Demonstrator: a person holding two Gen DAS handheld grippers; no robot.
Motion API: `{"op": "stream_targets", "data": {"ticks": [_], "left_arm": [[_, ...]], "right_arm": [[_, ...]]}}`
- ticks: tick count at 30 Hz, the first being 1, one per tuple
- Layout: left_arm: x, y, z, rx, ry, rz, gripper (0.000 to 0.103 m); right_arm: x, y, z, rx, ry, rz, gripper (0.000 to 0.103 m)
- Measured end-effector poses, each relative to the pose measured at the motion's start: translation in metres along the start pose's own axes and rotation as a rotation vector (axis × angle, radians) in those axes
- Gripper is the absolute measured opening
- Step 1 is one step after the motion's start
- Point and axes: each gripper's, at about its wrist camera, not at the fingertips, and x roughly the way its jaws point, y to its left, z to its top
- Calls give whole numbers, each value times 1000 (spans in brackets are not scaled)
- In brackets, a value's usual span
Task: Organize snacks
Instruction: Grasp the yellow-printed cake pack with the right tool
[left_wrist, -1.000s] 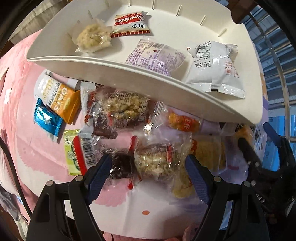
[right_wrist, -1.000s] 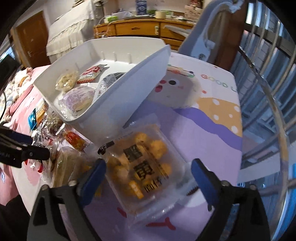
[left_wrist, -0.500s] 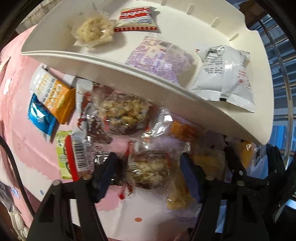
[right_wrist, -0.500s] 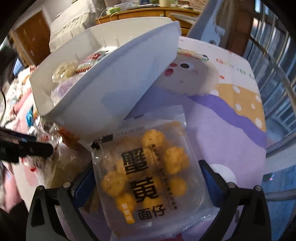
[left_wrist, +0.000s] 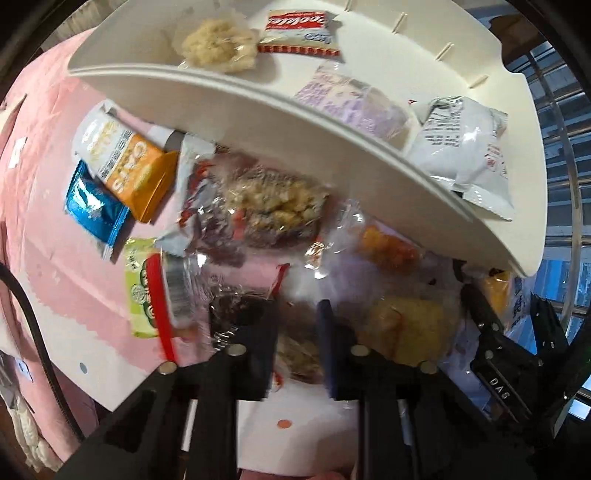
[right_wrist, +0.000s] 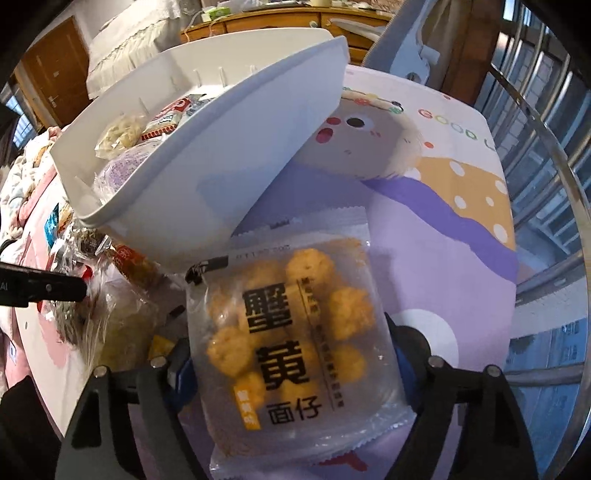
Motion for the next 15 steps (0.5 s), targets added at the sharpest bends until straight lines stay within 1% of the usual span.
{"op": "stream_targets", "data": {"ticks": [1,3,5,7,8,10,12,15], "left_arm": [[-1,5,-1,-16,12,-23,18],[-2,13,-3,-35,17,-37,19],[-4,20,-7,-38,16,-45,24],[-8,26,-15,-27,16,-53,34],[-9,27,-16,-20,17,-59,38],[-12,30,-22,-4,15,-67,54],[-13,32,-31,15,20,-77,60],[-10,30,-40,24,34,-82,61]], "right_arm": [[-1,0,0,8,7,0,82],[-2,-1,0,32,20,-1,82],[-3,-2,-1,50,32,-4,82],[-4,-4,-3,65,42,-8,82],[-5,-4,-5,78,48,-9,82],[-6,-7,-7,98,54,-8,82],[-8,-8,-12,121,60,-6,81],[-10,-11,-16,160,71,0,81]]}}
